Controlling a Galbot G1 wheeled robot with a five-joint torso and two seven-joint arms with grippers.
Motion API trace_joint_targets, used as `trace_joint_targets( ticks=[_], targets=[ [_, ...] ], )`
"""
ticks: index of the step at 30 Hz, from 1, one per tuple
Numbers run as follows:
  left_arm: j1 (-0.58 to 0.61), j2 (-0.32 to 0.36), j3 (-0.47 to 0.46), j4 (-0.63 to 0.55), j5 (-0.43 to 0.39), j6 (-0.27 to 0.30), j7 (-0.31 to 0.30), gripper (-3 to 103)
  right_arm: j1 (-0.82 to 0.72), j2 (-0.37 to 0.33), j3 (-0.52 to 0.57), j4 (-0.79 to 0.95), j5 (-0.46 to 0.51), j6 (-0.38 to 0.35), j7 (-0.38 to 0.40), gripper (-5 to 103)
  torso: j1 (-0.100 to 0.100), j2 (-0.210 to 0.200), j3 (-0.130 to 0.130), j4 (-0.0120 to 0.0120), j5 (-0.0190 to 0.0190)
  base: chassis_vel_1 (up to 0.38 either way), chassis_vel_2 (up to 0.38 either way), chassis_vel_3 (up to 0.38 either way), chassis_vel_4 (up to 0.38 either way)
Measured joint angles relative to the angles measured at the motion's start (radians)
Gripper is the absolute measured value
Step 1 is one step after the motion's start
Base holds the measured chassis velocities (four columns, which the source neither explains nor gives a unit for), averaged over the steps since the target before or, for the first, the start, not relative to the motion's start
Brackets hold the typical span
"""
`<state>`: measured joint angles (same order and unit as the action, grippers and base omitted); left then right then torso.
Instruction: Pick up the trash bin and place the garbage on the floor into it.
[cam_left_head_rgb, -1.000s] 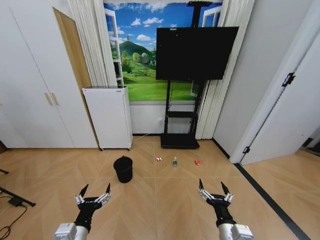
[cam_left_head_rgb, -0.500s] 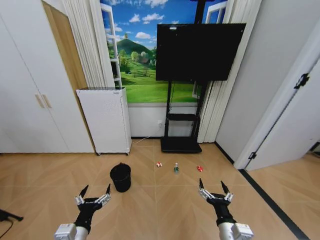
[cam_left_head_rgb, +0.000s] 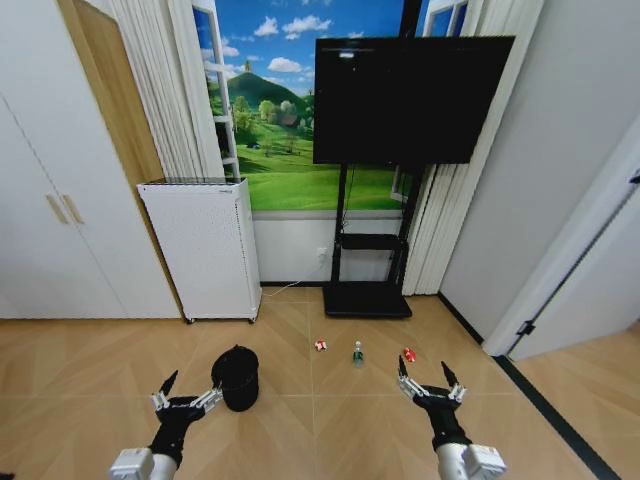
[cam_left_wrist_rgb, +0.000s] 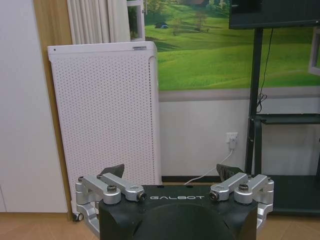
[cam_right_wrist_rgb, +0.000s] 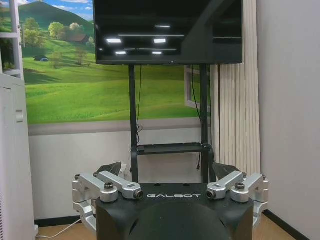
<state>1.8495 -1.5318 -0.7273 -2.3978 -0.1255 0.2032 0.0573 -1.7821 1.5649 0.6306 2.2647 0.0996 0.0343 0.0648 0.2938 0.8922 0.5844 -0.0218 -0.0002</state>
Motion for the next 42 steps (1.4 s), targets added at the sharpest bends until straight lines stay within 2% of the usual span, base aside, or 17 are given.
trace_joint_targets(
  ticks=[1,3,5,9,11,12,16,18,21,26,29,32,42],
  targets=[
    [0.0,0.0,0.0,0.0,0.0,0.0,0.0,100,0.001,0.0,0.0,0.0,0.0,0.0,0.0,100,0.0,0.0,0.0,0.0002,0.0009,-0.203,0.227,0.222,-0.22],
    [0.0,0.0,-0.001,0.001,0.0,0.0,0.0,100,0.002,0.0,-0.001,-0.001,0.0,0.0,0.0,100,0.0,0.0,0.0,0.0005,-0.0006,-0.194,0.217,0.229,-0.214],
    [0.001,-0.001,-0.001,0.001,0.0,0.0,0.0,100,0.003,0.0,-0.001,-0.002,0.001,0.0,0.0,100,0.0,0.0,0.0,0.0007,0.0003,-0.184,0.223,0.218,-0.206],
    [0.001,-0.001,-0.001,0.001,0.0,0.0,0.0,100,0.005,-0.003,-0.001,-0.003,0.001,0.0,0.001,100,0.0,0.0,0.0,0.0002,-0.0004,-0.216,0.22,0.207,-0.216],
    [0.002,-0.001,-0.001,0.001,0.0,0.0,0.0,100,0.007,-0.005,-0.001,-0.004,0.002,-0.001,0.001,100,0.0,0.0,0.0,0.0004,0.0007,-0.205,0.21,0.217,-0.222],
    [0.002,-0.001,-0.001,0.001,0.0,0.0,0.0,100,0.008,-0.006,-0.001,-0.004,0.003,-0.001,0.001,100,0.0,0.0,0.0,0.0005,-0.0002,-0.21,0.23,0.214,-0.195],
    [0.003,-0.003,-0.002,0.001,0.001,0.0,0.0,100,0.009,-0.007,-0.001,-0.006,0.003,-0.002,0.001,100,0.0,0.0,0.0,0.0004,0.0006,-0.211,0.216,0.216,-0.2],
    [0.004,-0.003,-0.001,0.001,0.001,0.0,0.0,100,0.01,-0.007,-0.001,-0.006,0.003,-0.002,0.001,100,0.0,0.0,0.0,0.0001,-0.0004,-0.217,0.202,0.205,-0.204],
    [0.005,-0.004,-0.001,0.0,0.002,0.0,0.0,100,0.011,-0.009,-0.001,-0.007,0.004,-0.002,0.002,100,0.0,0.0,0.0,0.0003,0.0008,-0.212,0.223,0.218,-0.208],
    [0.005,-0.004,0.0,0.001,0.004,0.0,0.001,100,0.013,-0.013,0.0,-0.009,0.005,-0.002,0.002,100,0.0,0.0,0.0,0.0,-0.0003,-0.205,0.213,0.216,-0.209],
    [0.005,-0.004,0.0,0.002,0.006,0.0,0.001,100,0.013,-0.016,0.0,-0.011,0.006,-0.002,0.002,100,0.0,0.0,0.0,0.0005,0.0007,-0.213,0.216,0.206,-0.235],
    [0.005,-0.004,0.0,0.005,0.007,0.0,0.001,100,0.014,-0.018,0.0,-0.012,0.008,-0.002,0.002,100,0.0,0.0,0.0,0.0006,-0.0001,-0.2,0.207,0.209,-0.215],
    [0.0,-0.007,-0.014,0.018,0.03,-0.02,-0.022,100,0.02,-0.028,0.001,-0.02,0.011,0.006,0.013,100,0.0,0.0,0.0,0.0004,0.0002,-0.12,0.113,0.129,-0.104]
  ],
)
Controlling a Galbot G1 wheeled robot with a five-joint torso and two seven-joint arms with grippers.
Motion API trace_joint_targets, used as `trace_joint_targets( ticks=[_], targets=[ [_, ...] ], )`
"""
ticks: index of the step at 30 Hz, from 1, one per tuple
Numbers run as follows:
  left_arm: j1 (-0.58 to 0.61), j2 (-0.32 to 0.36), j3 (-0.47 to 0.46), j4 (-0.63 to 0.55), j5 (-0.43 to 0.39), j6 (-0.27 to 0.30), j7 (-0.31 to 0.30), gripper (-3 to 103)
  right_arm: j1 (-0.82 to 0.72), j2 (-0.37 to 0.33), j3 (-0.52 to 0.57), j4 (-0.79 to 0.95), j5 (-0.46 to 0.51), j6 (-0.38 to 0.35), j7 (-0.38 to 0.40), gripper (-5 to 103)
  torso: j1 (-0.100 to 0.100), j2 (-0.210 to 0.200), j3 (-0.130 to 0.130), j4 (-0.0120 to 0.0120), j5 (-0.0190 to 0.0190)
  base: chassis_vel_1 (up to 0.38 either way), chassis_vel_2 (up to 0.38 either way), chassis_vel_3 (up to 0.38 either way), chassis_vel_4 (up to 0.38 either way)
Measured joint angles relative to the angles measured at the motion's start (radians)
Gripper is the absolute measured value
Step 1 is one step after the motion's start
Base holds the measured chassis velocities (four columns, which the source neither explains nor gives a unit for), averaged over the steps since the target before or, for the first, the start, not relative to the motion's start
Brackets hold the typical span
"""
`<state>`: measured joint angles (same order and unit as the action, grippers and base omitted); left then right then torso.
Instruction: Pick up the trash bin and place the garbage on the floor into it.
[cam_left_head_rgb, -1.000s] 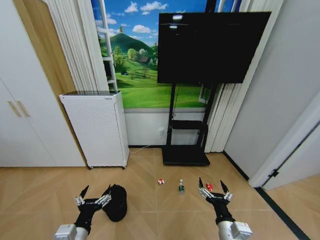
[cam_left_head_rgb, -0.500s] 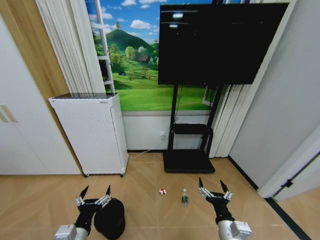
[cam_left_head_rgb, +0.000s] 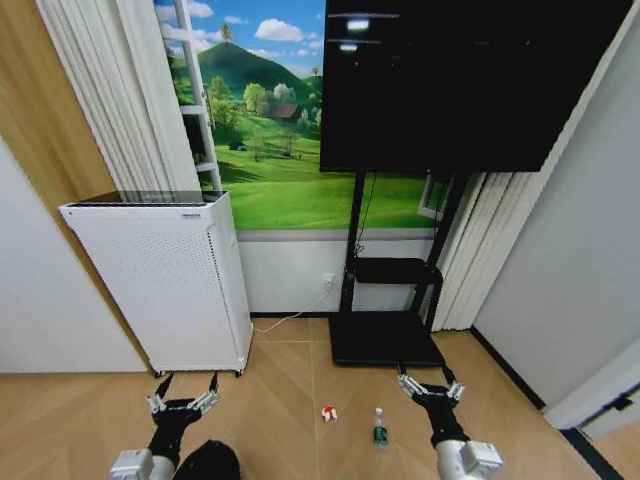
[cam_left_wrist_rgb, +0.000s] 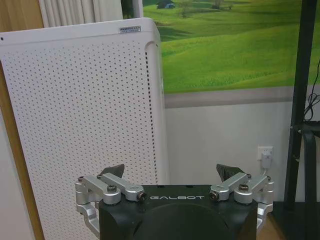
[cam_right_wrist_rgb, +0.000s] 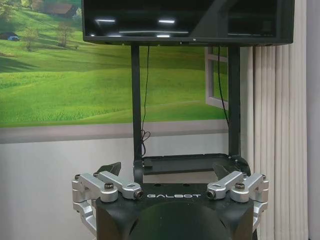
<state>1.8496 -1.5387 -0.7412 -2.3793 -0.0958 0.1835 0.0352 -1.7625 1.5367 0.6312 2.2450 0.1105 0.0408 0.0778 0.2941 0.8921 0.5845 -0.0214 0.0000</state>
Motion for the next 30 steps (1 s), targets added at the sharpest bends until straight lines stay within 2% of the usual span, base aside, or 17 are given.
trace_joint_targets(
  ticks=[16,30],
  targets=[
    [0.016,0.008,-0.007,-0.017,-0.003,-0.009,0.013,100,-0.006,0.001,0.004,0.003,0.0,0.009,0.002,100,-0.001,-0.001,-0.001,-0.0001,0.0,0.012,-0.014,-0.01,0.008],
    [0.018,0.007,-0.006,-0.022,-0.004,-0.008,0.008,100,-0.008,0.002,0.004,0.005,0.001,0.013,0.003,100,-0.019,-0.04,-0.023,-0.0001,0.0,0.0,0.0,0.0,0.0]
  ],
)
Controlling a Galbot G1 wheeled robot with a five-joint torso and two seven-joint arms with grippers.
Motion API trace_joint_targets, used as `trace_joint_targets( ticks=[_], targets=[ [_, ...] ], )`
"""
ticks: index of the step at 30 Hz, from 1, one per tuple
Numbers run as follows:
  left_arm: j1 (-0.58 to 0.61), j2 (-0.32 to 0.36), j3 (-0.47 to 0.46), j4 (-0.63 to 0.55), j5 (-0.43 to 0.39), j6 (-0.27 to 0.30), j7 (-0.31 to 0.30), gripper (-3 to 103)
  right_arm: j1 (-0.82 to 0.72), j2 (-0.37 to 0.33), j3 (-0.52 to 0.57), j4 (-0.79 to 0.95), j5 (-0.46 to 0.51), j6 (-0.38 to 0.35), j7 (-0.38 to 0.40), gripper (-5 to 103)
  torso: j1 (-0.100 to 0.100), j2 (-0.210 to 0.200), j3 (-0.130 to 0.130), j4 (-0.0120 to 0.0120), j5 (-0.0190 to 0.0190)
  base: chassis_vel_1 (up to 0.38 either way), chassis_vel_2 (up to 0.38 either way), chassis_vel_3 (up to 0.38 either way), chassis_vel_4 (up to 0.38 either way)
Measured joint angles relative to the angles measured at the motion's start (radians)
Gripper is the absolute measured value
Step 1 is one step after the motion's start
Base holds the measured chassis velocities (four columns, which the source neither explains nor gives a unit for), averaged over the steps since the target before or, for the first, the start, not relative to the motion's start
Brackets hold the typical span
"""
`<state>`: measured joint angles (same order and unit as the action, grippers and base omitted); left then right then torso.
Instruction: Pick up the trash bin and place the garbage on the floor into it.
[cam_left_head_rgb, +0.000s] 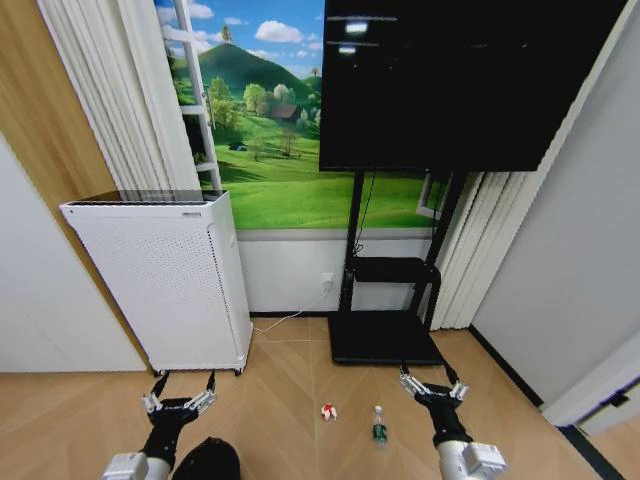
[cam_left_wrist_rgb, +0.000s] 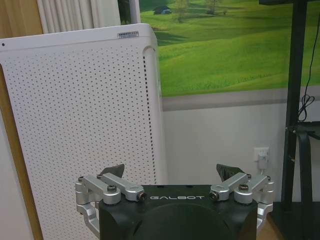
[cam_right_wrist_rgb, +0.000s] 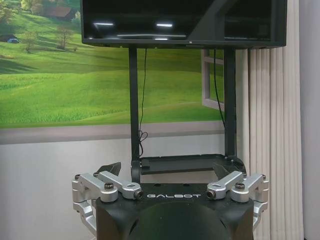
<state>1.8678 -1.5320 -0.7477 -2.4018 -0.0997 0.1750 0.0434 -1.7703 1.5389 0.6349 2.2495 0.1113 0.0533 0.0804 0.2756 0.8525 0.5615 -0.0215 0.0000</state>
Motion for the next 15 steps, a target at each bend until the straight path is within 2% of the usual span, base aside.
trace_joint_targets(
  ticks=[15],
  targets=[
    [-0.003,0.0,0.001,0.005,-0.003,0.0,-0.002,100,0.001,-0.002,0.0,-0.008,0.003,0.0,0.001,100,-0.026,-0.06,-0.034,0.0,0.0,0.0,0.0,0.0,0.0]
  ],
)
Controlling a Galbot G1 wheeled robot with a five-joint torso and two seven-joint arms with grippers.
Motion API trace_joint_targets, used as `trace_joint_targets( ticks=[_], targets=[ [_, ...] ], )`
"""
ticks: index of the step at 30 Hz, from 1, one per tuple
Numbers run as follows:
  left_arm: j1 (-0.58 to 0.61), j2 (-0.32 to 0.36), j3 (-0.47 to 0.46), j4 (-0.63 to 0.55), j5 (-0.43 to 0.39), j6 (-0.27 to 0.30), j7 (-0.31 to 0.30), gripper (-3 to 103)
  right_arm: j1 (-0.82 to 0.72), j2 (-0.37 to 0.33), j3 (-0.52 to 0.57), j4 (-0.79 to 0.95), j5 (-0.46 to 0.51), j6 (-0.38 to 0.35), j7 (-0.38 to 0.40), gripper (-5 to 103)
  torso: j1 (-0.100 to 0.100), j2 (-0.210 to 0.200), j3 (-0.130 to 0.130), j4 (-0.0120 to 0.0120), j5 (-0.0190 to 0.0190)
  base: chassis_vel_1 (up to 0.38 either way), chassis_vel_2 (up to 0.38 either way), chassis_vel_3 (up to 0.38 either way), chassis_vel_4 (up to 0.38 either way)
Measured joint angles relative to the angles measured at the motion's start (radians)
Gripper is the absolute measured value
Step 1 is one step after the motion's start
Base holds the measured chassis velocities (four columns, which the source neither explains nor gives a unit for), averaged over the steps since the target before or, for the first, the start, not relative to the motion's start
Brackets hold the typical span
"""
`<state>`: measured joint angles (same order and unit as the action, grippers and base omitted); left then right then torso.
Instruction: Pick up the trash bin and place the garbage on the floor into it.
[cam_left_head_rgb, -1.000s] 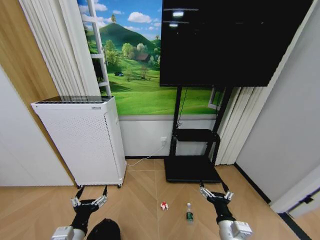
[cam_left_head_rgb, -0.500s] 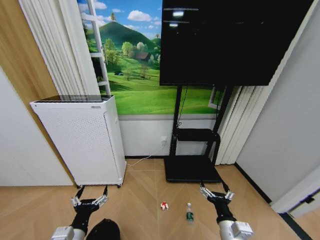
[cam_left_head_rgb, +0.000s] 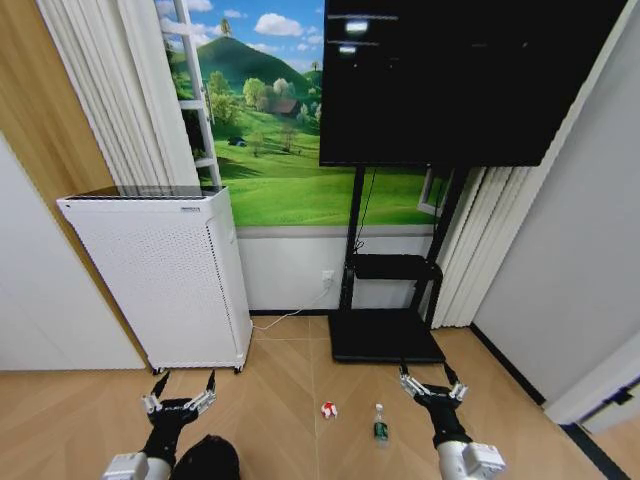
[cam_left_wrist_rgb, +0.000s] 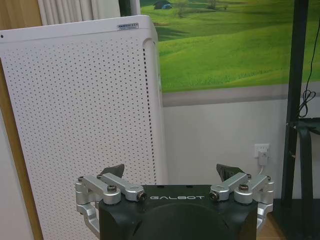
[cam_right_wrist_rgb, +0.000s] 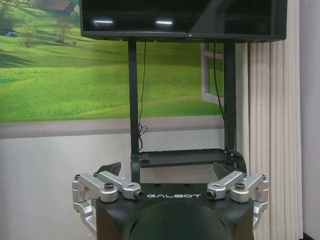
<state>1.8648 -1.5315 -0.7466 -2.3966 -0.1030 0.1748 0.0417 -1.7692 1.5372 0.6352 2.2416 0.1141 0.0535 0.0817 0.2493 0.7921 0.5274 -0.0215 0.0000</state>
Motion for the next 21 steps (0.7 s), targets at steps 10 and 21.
trace_joint_targets(
  ticks=[10,21],
  targets=[
    [-0.003,0.001,-0.001,0.002,-0.01,0.0,-0.001,100,0.004,0.002,0.0,-0.004,0.001,0.0,0.0,100,-0.019,-0.044,-0.024,0.0,0.0,0.0,0.0,0.0,0.0],
    [-0.004,0.0,-0.001,0.002,-0.014,0.001,-0.004,100,0.007,0.003,0.0,-0.007,0.004,-0.001,0.002,100,-0.035,-0.08,-0.046,0.0,0.0,0.0,0.0,0.0,0.0]
  ],
)
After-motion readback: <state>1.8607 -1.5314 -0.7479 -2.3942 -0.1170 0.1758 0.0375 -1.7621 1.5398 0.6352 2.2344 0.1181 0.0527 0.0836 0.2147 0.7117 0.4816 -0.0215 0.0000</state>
